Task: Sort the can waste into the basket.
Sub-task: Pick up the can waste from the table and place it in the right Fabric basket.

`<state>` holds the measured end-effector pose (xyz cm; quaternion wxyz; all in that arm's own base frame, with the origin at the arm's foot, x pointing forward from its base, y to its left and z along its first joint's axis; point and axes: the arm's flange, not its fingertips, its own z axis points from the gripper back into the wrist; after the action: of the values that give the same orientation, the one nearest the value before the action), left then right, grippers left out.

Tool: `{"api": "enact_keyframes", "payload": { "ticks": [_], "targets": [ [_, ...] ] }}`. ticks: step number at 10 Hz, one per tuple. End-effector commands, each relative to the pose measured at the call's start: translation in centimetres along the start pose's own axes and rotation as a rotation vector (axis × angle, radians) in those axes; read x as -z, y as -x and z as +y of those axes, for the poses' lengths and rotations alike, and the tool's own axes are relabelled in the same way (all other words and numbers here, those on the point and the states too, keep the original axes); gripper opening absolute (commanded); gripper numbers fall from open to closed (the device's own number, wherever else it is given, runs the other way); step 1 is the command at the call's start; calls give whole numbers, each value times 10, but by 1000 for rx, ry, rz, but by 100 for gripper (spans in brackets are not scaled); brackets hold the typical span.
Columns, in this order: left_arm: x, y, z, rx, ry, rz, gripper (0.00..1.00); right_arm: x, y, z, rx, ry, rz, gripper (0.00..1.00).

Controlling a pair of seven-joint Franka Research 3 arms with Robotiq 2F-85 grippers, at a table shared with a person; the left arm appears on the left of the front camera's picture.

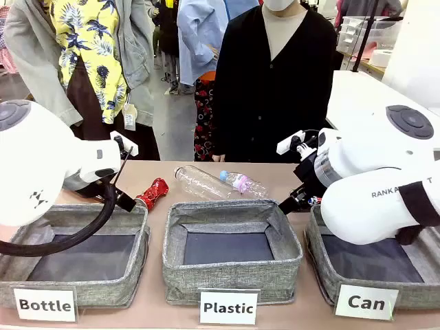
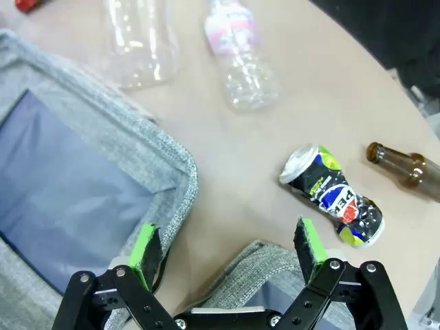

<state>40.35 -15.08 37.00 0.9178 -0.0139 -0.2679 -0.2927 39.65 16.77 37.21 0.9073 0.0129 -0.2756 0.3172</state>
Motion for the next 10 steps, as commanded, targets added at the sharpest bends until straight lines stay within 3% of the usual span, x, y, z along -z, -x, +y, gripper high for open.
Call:
{"api": "enact_keyframes", "payload": {
  "ticks": [1,10],
  "targets": [
    [0,0,0,0,0,0,100,0,0,0,0,0,0,100],
    [0,0,0,0,0,0,100,0,0,0,0,0,0,100]
  ]
}}
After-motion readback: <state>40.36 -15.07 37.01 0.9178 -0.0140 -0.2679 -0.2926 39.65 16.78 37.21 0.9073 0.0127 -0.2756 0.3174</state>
